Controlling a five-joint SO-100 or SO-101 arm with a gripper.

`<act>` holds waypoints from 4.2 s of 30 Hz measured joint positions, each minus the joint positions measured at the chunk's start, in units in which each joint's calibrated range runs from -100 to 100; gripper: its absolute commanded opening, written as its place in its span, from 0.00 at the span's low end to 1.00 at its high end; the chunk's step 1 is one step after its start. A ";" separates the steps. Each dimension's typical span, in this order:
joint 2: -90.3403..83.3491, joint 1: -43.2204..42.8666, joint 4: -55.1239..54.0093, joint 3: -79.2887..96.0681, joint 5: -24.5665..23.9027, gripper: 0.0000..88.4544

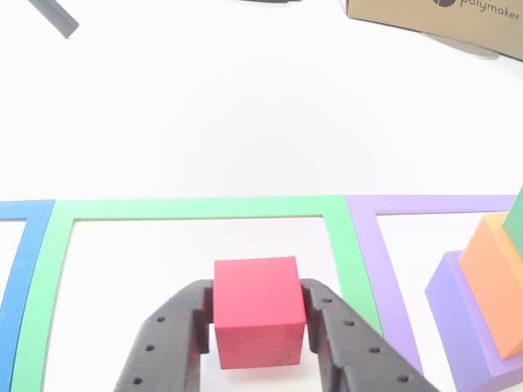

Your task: Tower of hanoi

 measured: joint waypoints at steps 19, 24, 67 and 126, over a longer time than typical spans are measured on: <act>4.47 -1.52 -6.37 0.00 0.00 0.08; 5.57 -1.64 -7.74 0.35 0.00 0.08; -25.66 -1.64 12.82 10.98 0.00 0.01; -77.08 35.23 106.01 -16.38 0.36 0.38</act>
